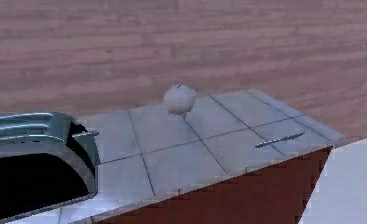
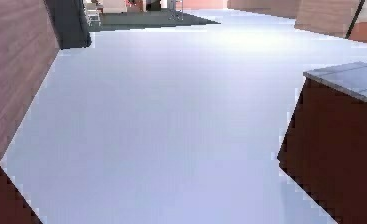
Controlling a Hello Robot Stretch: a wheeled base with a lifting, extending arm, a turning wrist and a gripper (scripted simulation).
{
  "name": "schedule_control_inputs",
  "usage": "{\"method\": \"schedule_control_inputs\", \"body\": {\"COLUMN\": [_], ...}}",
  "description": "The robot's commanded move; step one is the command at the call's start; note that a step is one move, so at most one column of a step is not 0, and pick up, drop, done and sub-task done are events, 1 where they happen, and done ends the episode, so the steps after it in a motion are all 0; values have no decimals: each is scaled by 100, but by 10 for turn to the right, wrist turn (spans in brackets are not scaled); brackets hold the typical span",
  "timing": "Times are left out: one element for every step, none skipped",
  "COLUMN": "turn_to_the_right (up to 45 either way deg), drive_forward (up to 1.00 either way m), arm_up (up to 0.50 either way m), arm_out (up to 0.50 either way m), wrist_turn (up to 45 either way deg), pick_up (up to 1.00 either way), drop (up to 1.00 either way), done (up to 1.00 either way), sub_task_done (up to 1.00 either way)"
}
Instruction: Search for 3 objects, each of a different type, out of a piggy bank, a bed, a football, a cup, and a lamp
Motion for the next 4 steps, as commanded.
{"method": "schedule_control_inputs", "body": {"turn_to_the_right": [0, 450, 450, 30], "drive_forward": [0, 0, 0, 0], "arm_up": [0, 0, 0, 0], "arm_out": [0, 0, 0, 0], "wrist_turn": [0, 0, 0, 0], "pick_up": [0, 0, 0, 0], "drop": [0, 0, 0, 0], "done": [0, 0, 0, 0], "sub_task_done": [100, 0, 0, 0]}}
